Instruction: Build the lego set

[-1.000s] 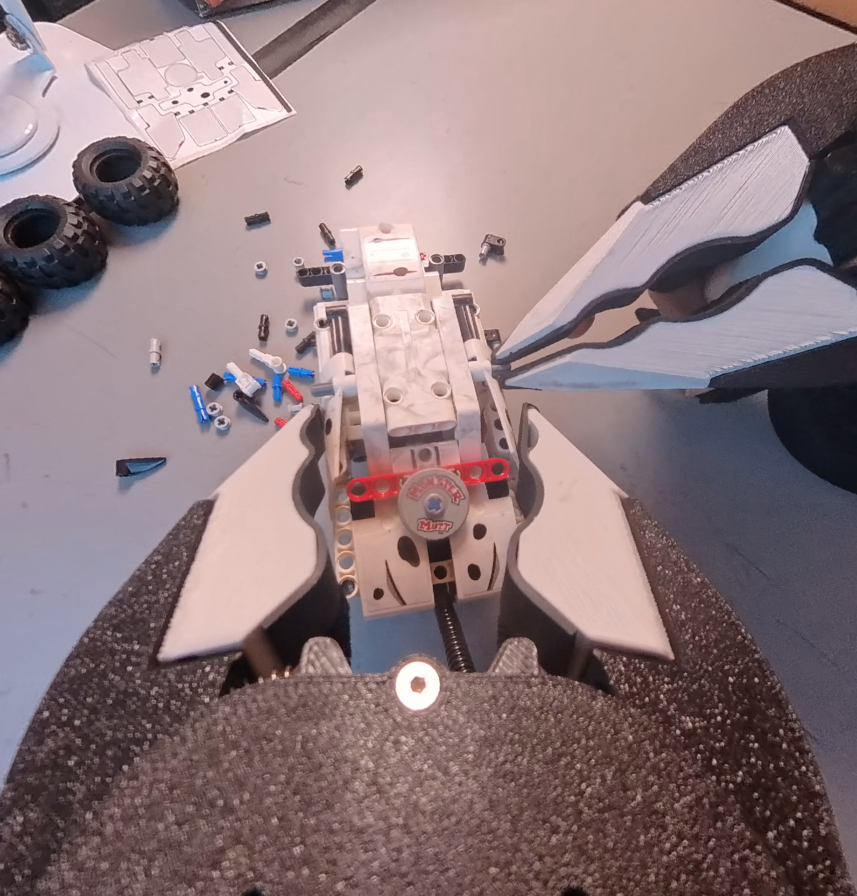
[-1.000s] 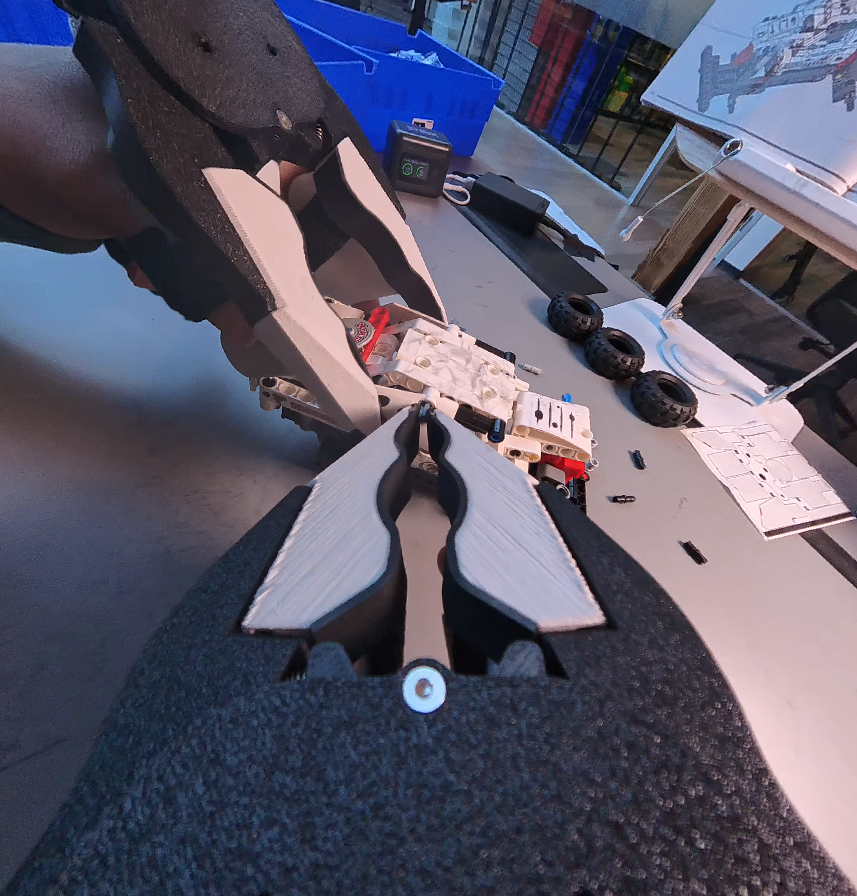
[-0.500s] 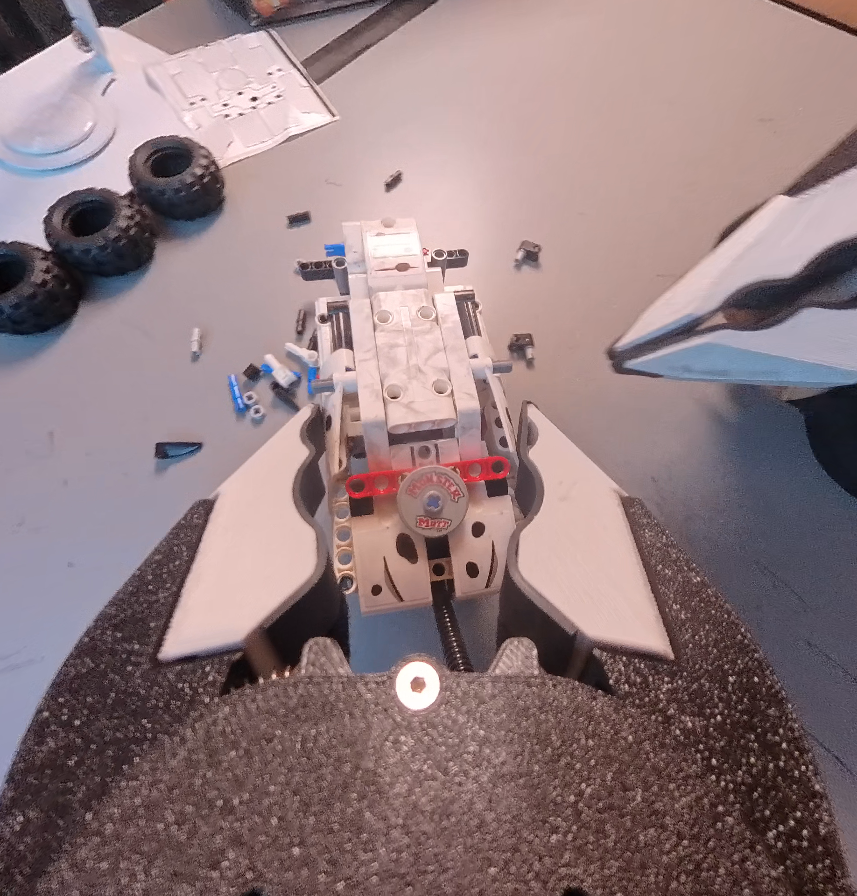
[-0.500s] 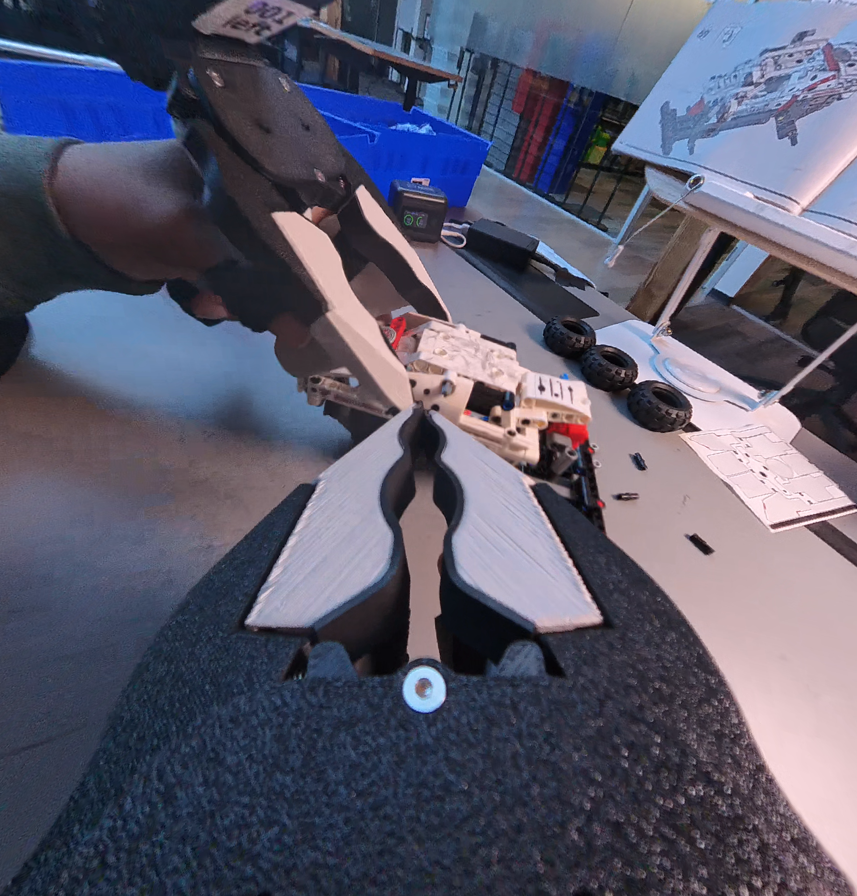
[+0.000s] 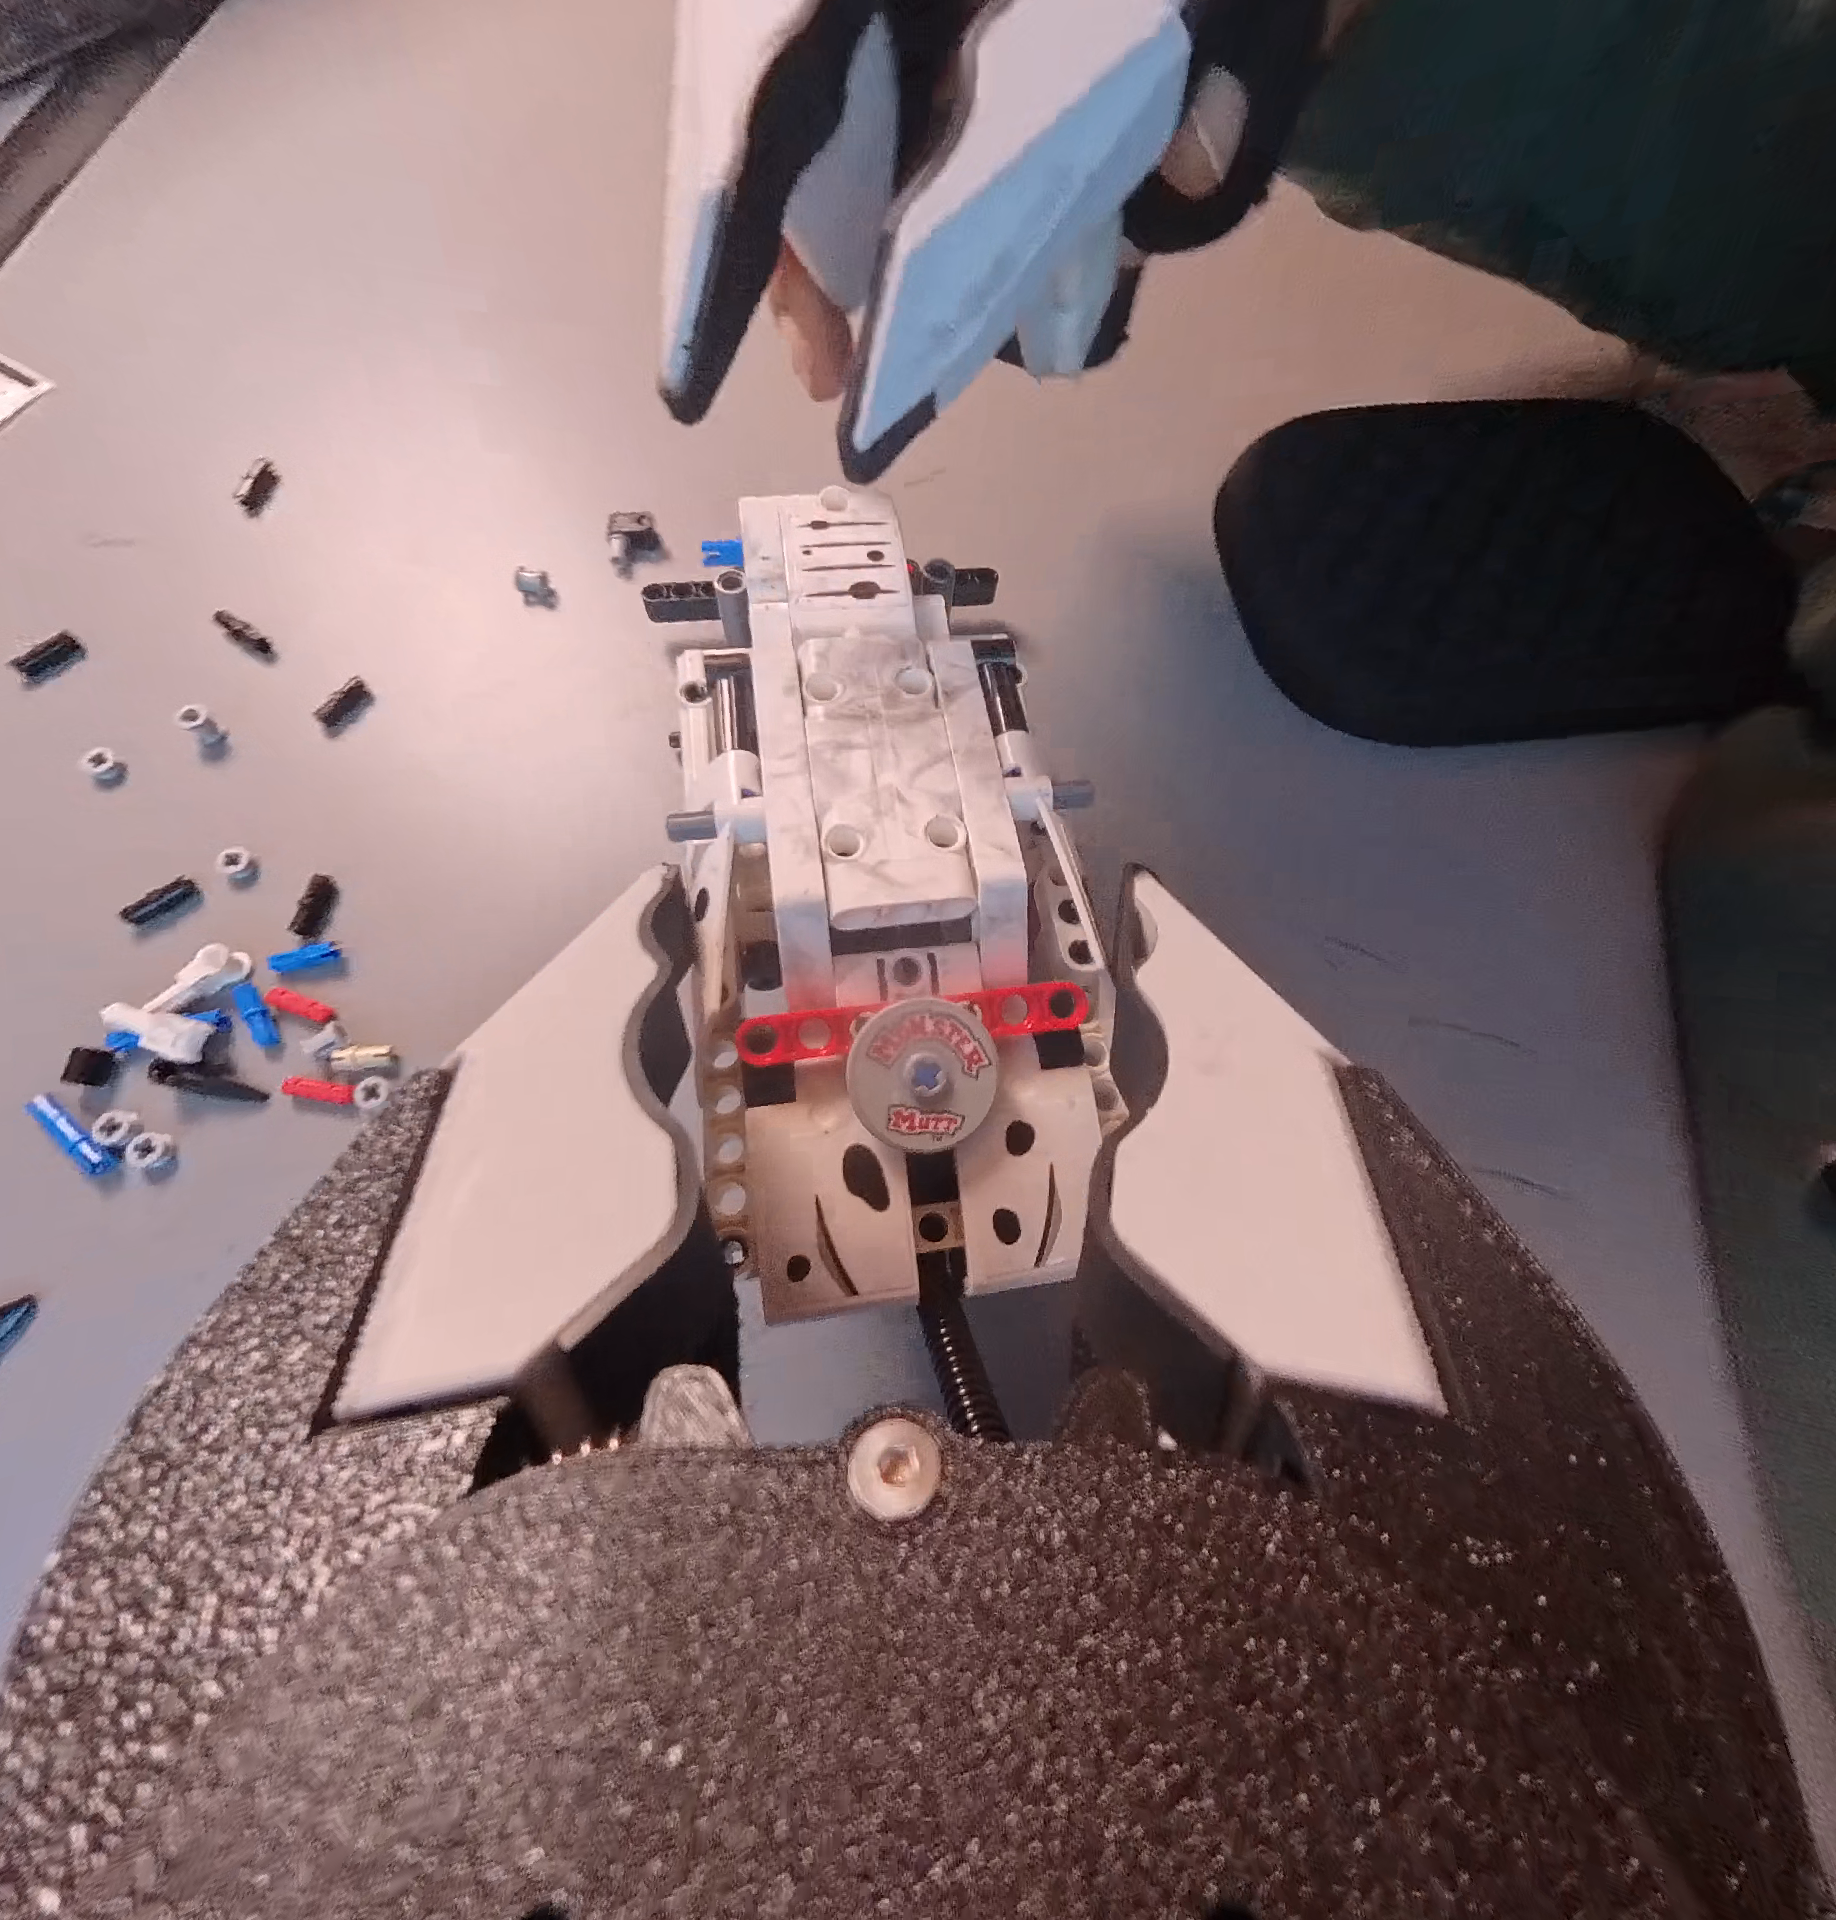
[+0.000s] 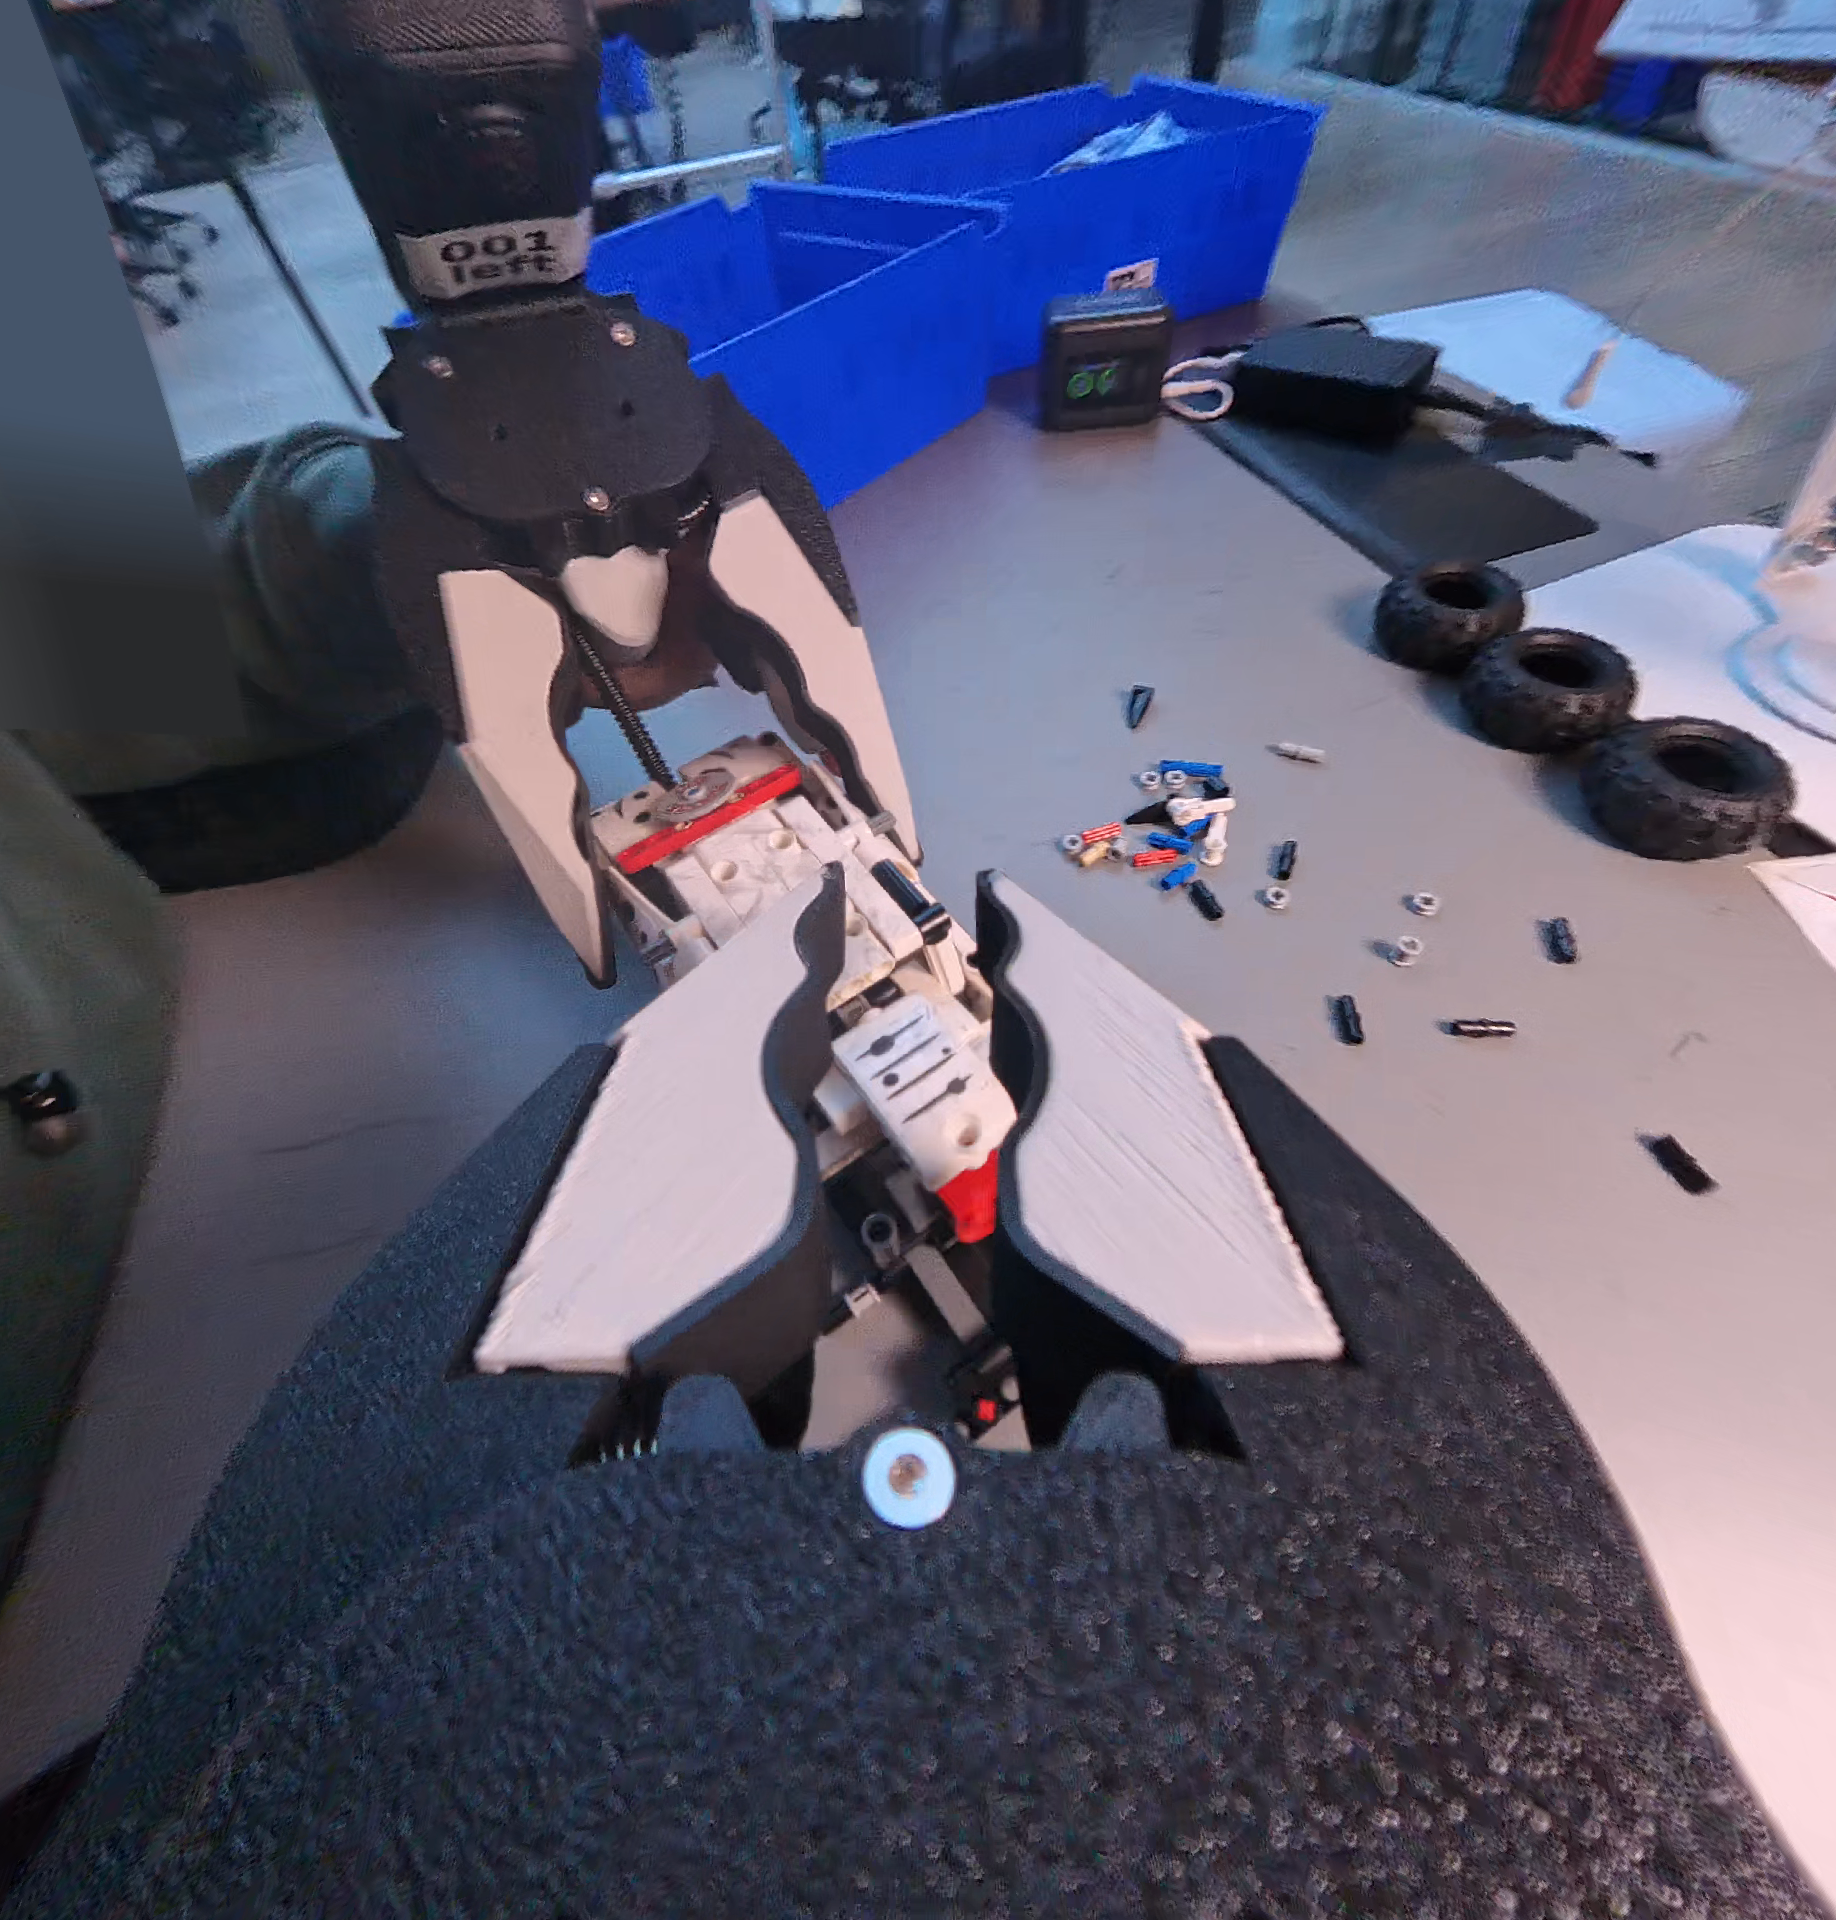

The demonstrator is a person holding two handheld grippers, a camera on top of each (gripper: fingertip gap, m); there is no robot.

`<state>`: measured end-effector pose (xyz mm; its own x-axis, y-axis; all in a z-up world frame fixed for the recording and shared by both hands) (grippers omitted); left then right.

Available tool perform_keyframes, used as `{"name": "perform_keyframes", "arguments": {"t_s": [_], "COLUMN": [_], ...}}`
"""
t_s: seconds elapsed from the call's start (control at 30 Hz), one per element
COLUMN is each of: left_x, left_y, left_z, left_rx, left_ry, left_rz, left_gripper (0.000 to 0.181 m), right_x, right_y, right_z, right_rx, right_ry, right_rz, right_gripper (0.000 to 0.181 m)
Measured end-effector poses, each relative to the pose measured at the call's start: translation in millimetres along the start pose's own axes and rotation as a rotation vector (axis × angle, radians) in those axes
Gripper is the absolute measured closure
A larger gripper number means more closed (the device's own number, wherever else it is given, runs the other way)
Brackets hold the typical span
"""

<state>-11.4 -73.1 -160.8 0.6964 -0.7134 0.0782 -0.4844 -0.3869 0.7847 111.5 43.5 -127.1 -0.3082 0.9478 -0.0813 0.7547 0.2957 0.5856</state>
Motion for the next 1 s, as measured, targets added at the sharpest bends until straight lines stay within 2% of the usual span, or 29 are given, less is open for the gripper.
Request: {"name": "perform_keyframes", "arguments": {"t_s": [0.07,0.2,0.3,0.43,0.53,0.67,0.77,0.83,1.0], "left_x": [4,5,4,10,17,24,19,10,-3], "left_y": [-1,-1,0,1,1,1,3,9,27], "left_z": [0,1,1,0,-2,-2,-2,-1,11], "left_rx": [0.007,0.024,0.029,0.016,0.014,-0.013,-0.057,-0.092,-0.114], "left_ry": [-0.034,-0.049,-0.051,-0.108,-0.203,-0.335,-0.381,-0.378,-0.298], "left_rz": [0.029,0.059,0.064,0.054,0.051,0.145,0.204,0.17,-0.001], "left_gripper": [0.101,0.101,0.102,0.103,0.104,0.103,0.103,0.104,0.09], "right_x": [-1,5,12,11,-1,-19,-29,-30,-35], "right_y": [1,-7,-16,-20,-22,-27,-32,-34,-30], "right_z": [-8,-16,-15,-8,-5,-5,-4,-4,5], "right_rx": [-0.063,-0.179,-0.259,-0.324,-0.33,-0.352,-0.38,-0.379,-0.3], "right_ry": [0.058,0.183,0.204,0.192,0.234,0.255,0.244,0.206,0.112], "right_rz": [-0.098,-0.17,-0.254,-0.312,-0.31,-0.387,-0.445,-0.405,-0.352], "right_gripper": [0.159,0.163,0.162,0.135,0.127,0.13,0.142,0.138,0.143]}}
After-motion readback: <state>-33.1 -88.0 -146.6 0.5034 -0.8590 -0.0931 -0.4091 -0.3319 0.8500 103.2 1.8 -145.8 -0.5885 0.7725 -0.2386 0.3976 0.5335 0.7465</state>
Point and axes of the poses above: each gripper's, where its closed fingertips meet, y back along the fingers, z out of its underside, x = y × z across the jaws, the point moved 8 cm from there along y, back along the fingers, and after that the axes turned 15 degrees about -x, right-handed, at the moved point
